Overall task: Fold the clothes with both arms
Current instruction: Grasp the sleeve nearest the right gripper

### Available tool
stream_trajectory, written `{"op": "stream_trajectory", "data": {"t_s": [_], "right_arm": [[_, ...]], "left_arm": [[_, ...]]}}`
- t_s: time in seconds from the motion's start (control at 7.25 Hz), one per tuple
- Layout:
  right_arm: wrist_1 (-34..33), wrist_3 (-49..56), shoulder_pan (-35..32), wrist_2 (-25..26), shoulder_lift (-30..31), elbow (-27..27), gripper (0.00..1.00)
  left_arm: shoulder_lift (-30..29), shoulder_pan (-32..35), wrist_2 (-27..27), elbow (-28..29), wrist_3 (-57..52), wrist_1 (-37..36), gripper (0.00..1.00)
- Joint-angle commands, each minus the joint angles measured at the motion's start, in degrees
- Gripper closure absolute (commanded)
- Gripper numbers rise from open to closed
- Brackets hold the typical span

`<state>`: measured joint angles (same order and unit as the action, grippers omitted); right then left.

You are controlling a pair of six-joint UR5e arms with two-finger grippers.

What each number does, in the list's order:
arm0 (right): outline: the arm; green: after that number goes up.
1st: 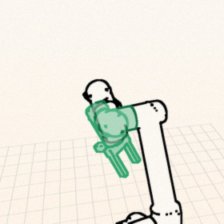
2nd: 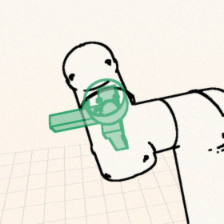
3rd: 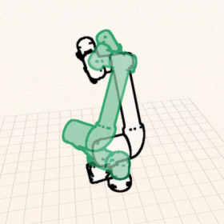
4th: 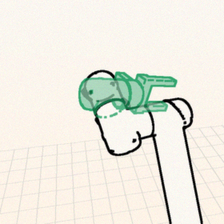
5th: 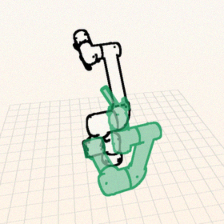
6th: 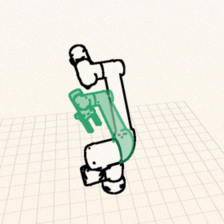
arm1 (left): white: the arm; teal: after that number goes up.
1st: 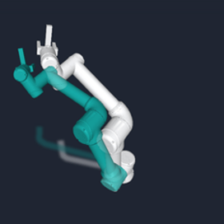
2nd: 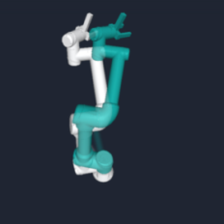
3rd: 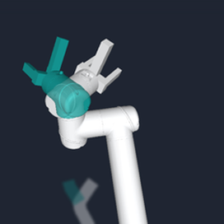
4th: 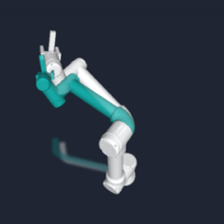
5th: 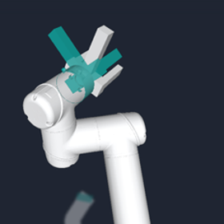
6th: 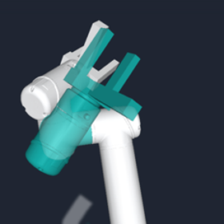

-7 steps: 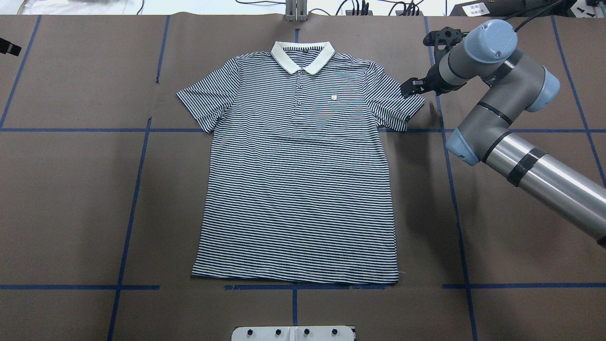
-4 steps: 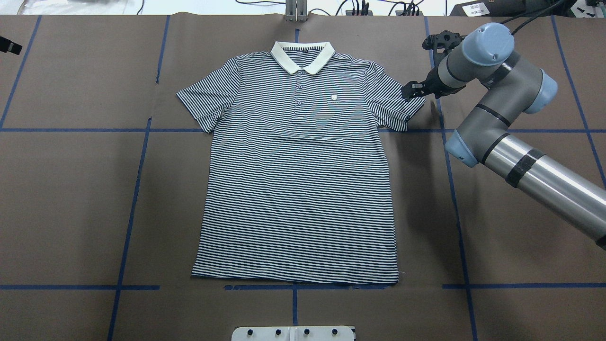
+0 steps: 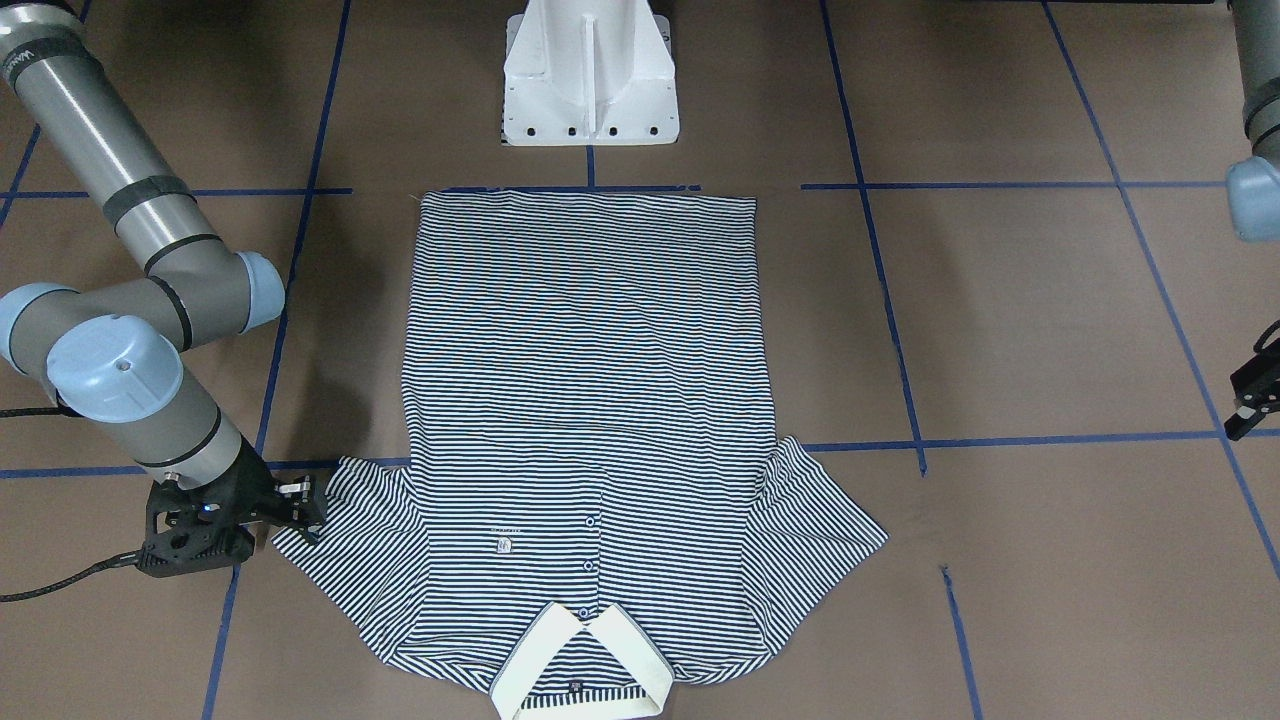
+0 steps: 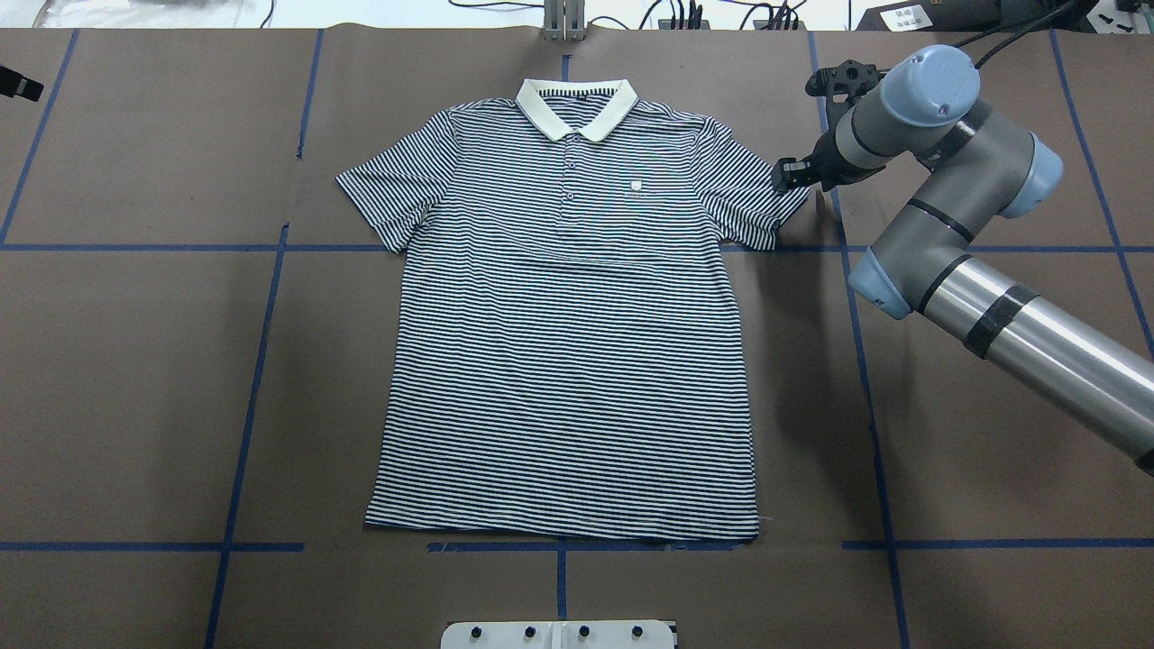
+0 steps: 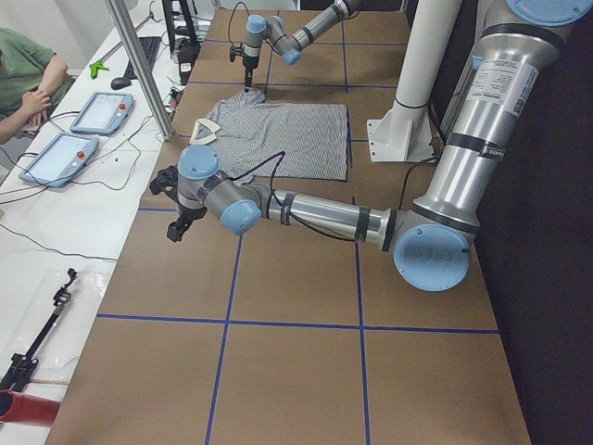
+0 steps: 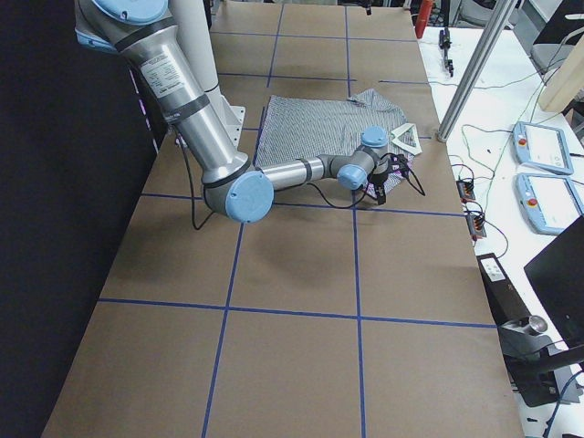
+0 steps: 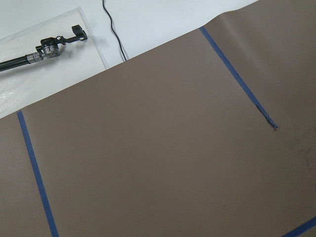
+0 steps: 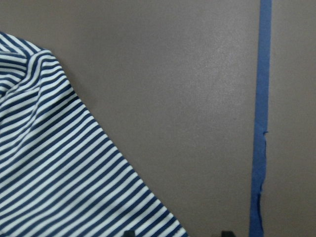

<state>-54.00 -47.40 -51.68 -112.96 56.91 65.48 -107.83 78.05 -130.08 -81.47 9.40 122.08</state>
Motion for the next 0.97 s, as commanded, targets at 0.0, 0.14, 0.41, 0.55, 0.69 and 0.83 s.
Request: {"op": "stream_trajectory", "data": {"t_s": [0.0, 0.14, 0.41, 0.55, 0.69, 0.83], "right_arm": [[0.04, 0.12, 0.00, -0.15, -0.04, 0.09, 1.00], [0.04, 0.12, 0.00, -0.15, -0.04, 0.09, 1.00], [0.21, -0.32, 0.00, -0.42, -0.74, 1.83, 1.00], [0.30, -0.49, -0.09, -1.81, -0.74, 4.63, 1.00], [0.04, -1.80, -0.09, -2.61, -0.74, 8.49, 1.00], [0.12, -4.08, 0.00, -2.61, -2.05, 9.31, 1.00]], "left_arm": [[-0.36, -0.01, 0.00, 0.00, 0.09, -0.09, 0.00], [-0.36, 0.08, -0.09, -0.09, 0.09, -0.09, 0.00], [-0.45, 0.08, -0.17, -0.27, 0.35, -0.17, 0.00], [-0.45, 0.08, -0.44, -0.36, 0.35, -0.26, 0.00], [-0.45, 0.17, -0.44, -0.36, 0.35, -0.26, 0.00], [-0.45, 0.26, -0.44, -0.36, 0.35, -0.18, 0.00]]}}
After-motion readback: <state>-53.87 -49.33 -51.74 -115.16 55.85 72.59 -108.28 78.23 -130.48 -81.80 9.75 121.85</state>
